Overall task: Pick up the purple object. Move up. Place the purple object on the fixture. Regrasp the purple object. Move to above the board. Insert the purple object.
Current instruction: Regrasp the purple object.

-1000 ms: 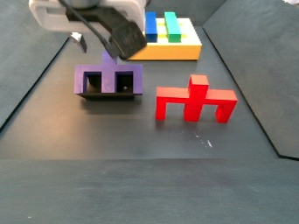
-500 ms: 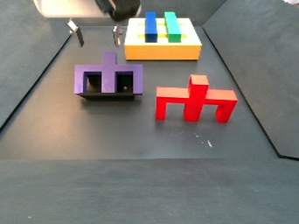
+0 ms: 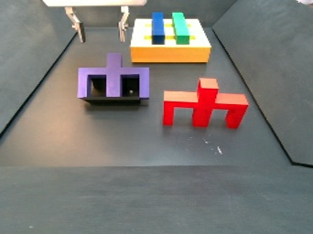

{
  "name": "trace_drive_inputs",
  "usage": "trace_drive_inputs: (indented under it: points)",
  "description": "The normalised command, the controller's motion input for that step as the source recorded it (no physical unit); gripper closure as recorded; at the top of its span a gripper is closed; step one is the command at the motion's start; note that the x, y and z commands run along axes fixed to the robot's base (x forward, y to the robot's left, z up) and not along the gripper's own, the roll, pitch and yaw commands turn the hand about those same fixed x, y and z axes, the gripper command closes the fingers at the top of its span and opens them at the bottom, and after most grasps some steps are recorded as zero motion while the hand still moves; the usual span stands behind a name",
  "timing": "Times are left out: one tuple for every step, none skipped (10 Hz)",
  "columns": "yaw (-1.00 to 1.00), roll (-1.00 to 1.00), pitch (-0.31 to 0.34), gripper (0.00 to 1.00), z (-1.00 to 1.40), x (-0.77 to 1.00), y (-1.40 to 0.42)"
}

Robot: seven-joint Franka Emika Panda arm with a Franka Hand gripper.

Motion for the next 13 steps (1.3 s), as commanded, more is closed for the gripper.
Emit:
trace_drive_inputs:
  points:
    - [0.3, 1.0, -0.083, 0.0, 0.02, 0.03, -0.07]
    - [0.21, 1.0, -0.123, 0.0, 0.0, 0.0, 0.0]
    - [0.18, 1.0, -0.111, 0.0, 0.01, 0.0, 0.0]
    - [0.14, 1.0, -0.117, 0.0, 0.01, 0.0, 0.0]
    - [0.11, 1.0, -0.143, 0.0, 0.06, 0.0, 0.02]
    - [0.12, 0.98, -0.103, 0.0, 0.08, 0.0, 0.05]
    - [0.12, 0.95, -0.12, 0.0, 0.12, 0.0, 0.03]
    - [0.17, 0.83, -0.109, 0.0, 0.0, 0.01, -0.03]
    - [0.15, 0.81, -0.123, 0.0, -0.09, 0.0, -0.19]
    - [0.07, 0.74, -0.017, 0.0, -0.1, 0.05, -0.27]
    - [0.0, 0.56, 0.009, 0.0, 0.04, 0.13, -0.15]
    - [0.0, 0.0, 0.0, 0.0, -0.03, 0.0, 0.0]
    - [-0.17, 0.36, 0.243, 0.0, -0.19, 0.14, -0.01]
